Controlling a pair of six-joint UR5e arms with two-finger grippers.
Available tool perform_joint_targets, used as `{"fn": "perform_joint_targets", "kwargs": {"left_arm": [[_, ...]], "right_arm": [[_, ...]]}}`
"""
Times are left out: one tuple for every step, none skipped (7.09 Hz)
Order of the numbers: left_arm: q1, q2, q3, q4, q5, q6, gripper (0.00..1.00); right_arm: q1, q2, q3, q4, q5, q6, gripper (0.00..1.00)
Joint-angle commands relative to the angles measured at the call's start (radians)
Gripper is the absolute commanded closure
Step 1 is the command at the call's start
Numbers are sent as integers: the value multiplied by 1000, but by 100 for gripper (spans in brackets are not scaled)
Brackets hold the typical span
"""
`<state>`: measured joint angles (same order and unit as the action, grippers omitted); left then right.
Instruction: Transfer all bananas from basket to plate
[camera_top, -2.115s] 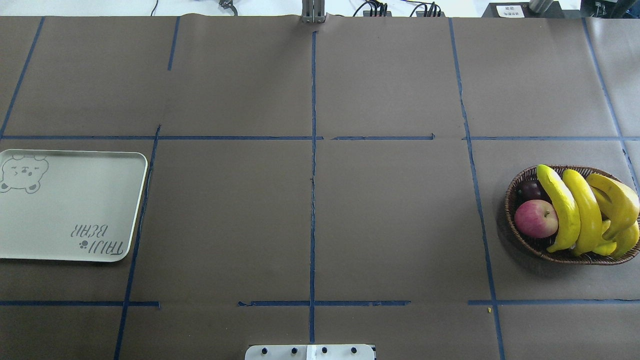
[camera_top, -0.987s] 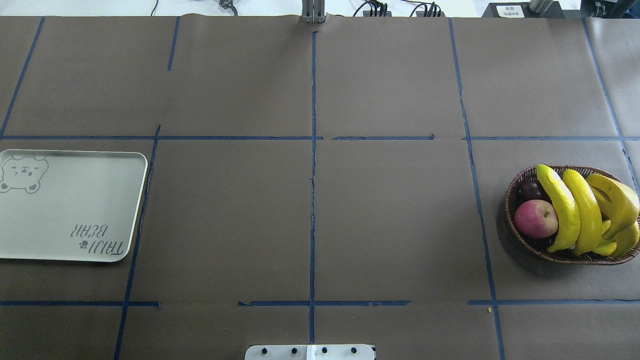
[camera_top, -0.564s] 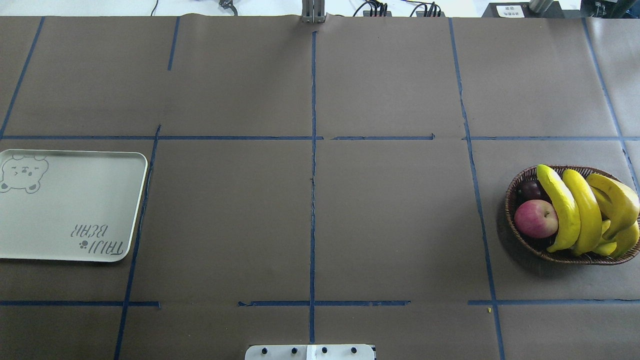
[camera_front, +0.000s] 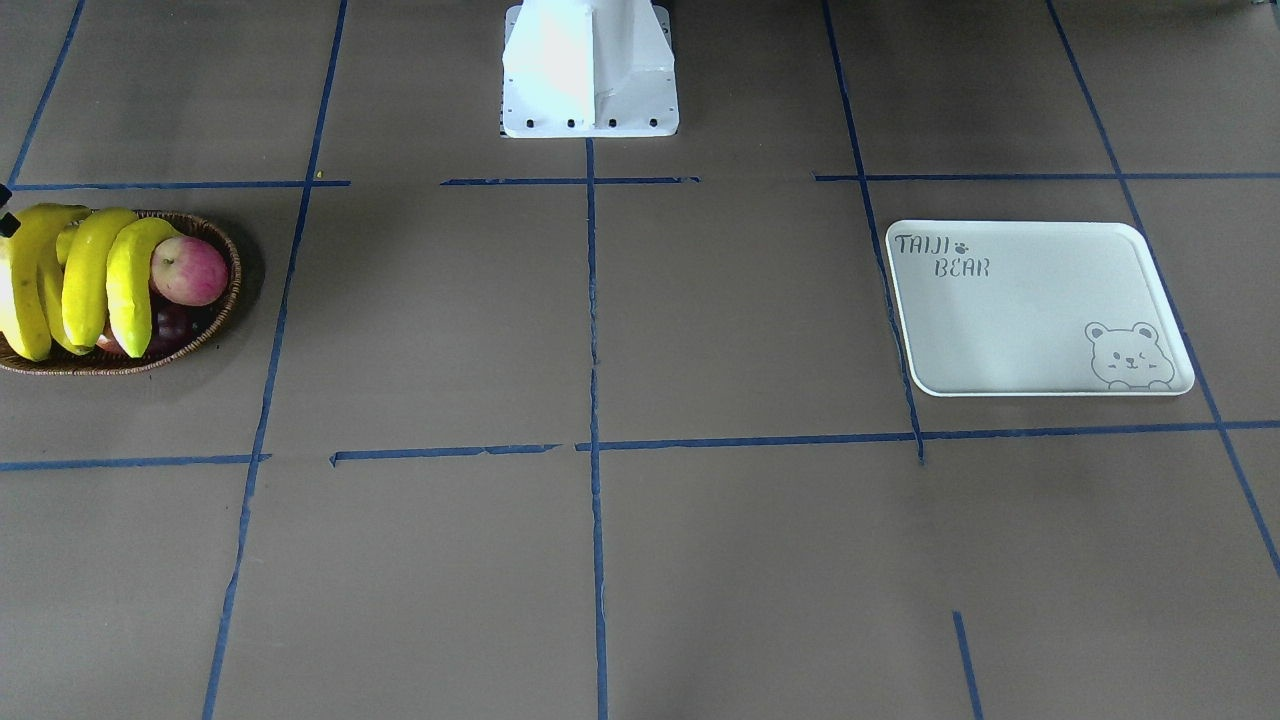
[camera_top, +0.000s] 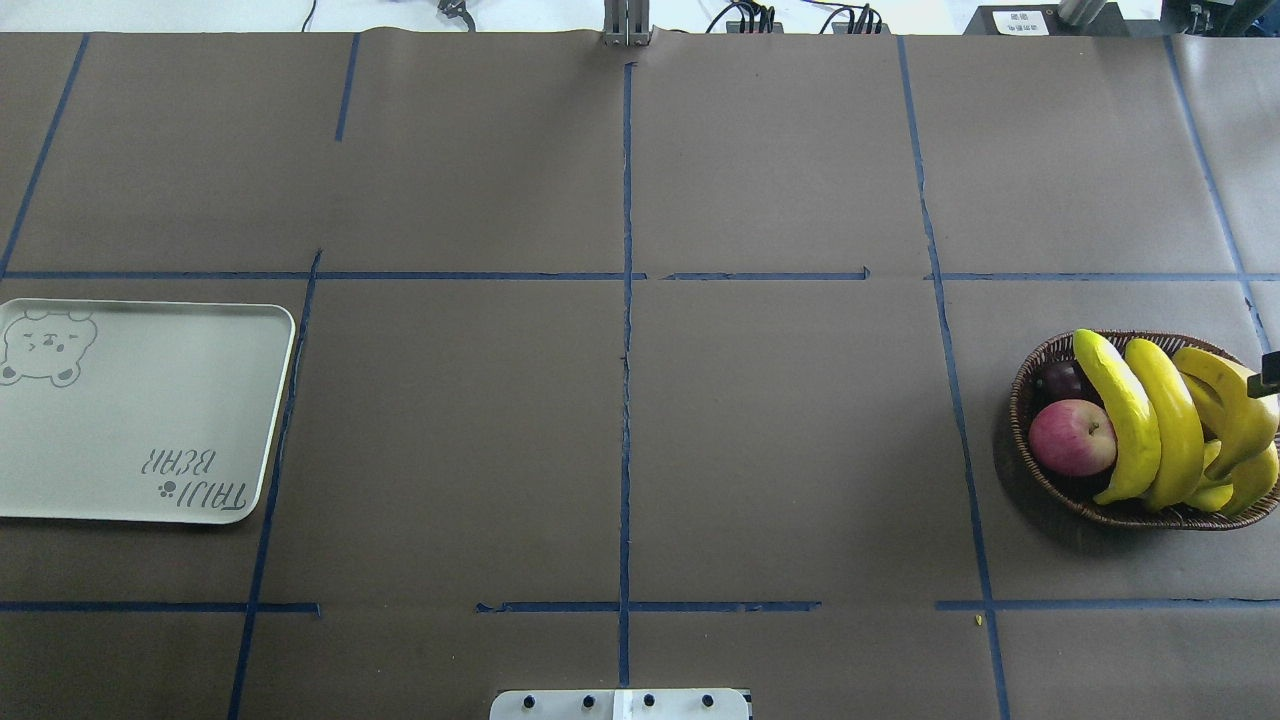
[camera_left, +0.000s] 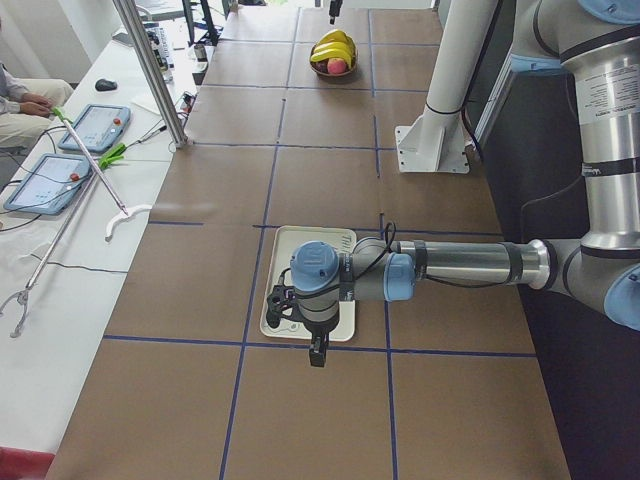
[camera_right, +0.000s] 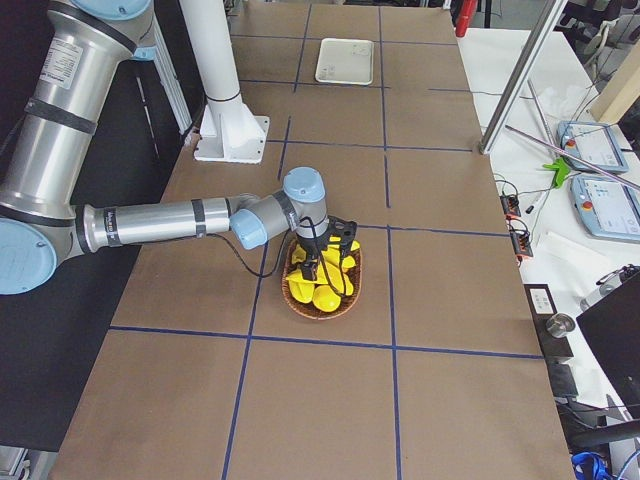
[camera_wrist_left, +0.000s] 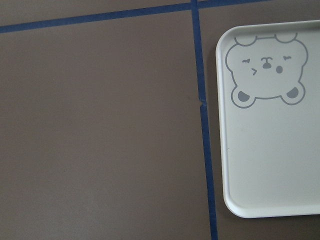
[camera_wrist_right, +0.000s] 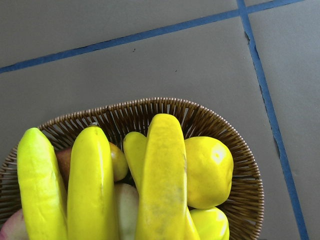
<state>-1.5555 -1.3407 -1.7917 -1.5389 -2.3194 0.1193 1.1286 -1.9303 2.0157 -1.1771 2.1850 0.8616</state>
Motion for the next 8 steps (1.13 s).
{"fn": "perform_joint_targets", "kwargs": {"left_arm": [[0,0,5,-1,0,0,0],[0,0,5,-1,0,0,0],[0,0,8,-3,0,0,0],[0,0,12,-3,0,0,0],[2,0,17,-4,0,0,0],[2,0,17,-6,0,0,0],[2,0,18,-6,0,0,0],[2,0,18,-7,0,0,0]], "right_arm": [[-52,-3,-9,-1,-20,4,2],[-78,2,-15,-1,-28,4,2],[-95,4,-17,1,-45,2,2],[-101,5,-17,-1,-56,2,11],[-105,10,-17,-1,-56,2,15],[-107,16,-23,1,-56,2,20],[-112,20,-26,-1,-56,4,24],[-115,37,-37,1,-56,2,24]]}}
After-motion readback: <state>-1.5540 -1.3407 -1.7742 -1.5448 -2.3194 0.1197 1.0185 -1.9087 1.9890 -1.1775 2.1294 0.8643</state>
